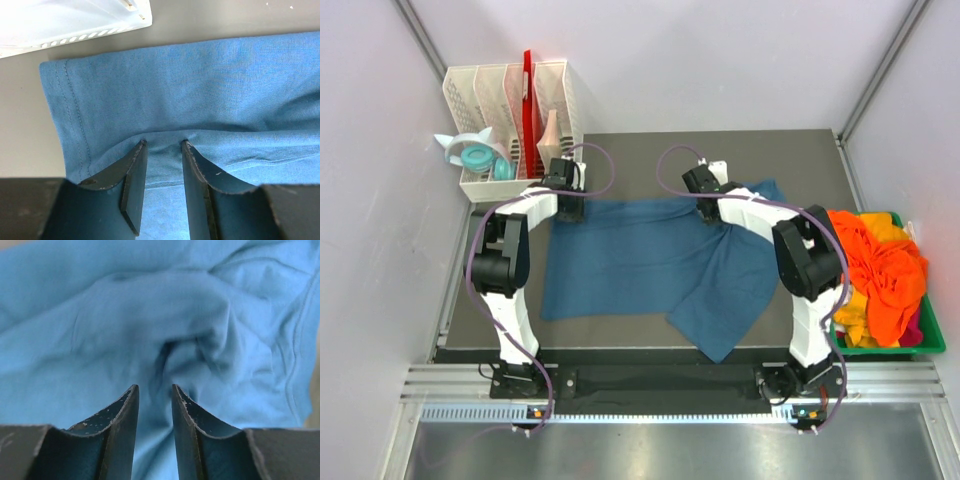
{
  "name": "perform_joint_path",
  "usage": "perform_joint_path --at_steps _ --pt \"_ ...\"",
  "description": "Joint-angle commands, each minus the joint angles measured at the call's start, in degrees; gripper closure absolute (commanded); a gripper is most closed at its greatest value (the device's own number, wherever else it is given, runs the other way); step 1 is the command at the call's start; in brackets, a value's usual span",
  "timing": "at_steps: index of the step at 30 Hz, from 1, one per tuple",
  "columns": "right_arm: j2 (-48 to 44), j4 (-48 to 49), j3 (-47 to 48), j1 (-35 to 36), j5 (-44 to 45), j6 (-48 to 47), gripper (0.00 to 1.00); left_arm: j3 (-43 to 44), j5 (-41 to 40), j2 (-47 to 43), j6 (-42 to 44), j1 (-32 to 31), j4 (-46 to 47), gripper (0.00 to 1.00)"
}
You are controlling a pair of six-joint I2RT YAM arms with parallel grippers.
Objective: Fold and stack the t-shirts
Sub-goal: Fold the tshirt
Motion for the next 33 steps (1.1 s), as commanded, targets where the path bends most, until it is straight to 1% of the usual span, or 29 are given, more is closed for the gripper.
perform_joint_path --at_steps 1,4,9,13,20,21,23,24,25,27,31,33 --pt "3.89 1.02 6.43 -3.05 -0.83 0.46 0.67 0.0 -1.63 2.44 0.87 0.3 -0.27 0.61" --pt "5.83 -0.74 10.82 -5.07 -0.31 0.63 0.68 -0.44 -1.8 2.35 1.13 0.3 -0.18 0.61" --pt "6.19 -0.12 15.04 -7.1 -0.39 0.2 0.69 -0.97 -1.45 1.73 1.04 0.3 0.08 0.61" --pt "11.01 -4.07 23.55 -9.38 -0.39 0.28 0.68 -0.27 -1.02 1.82 0.69 0.21 -0.36 0.61" --pt "16.47 -6.63 30.34 -10.97 -0.48 -0.68 0.68 0.0 -1.37 2.17 0.61 0.3 -0.89 0.61" --pt "15.78 -6.45 30.08 -10.88 -0.31 -0.77 0.68 -0.09 -1.37 2.08 0.69 0.3 -0.97 0.61" --pt "12.97 -2.87 25.36 -10.71 -0.74 -0.68 0.68 -0.26 -1.37 1.73 0.87 0.3 -0.89 0.61" --pt "9.39 -1.11 23.07 -10.18 -1.0 -0.77 0.67 -0.52 -1.37 1.56 0.96 0.3 -0.8 0.61" --pt "7.88 1.26 19.31 -9.92 -1.53 -0.77 0.67 -0.61 -1.19 1.47 0.96 0.3 -0.63 0.61" --pt "4.89 1.9 16.91 -8.95 -1.97 0.01 0.66 -0.62 -1.1 1.47 0.96 0.3 -0.71 0.61" --pt "3.55 3.3 12.51 -8.69 -3.64 1.16 0.65 -0.7 -0.58 1.64 0.78 0.3 -0.54 0.61" --pt "4.6 3.13 12.94 -8.77 -3.91 1.42 0.64 -0.62 -0.31 1.82 0.69 0.21 -0.62 0.61"
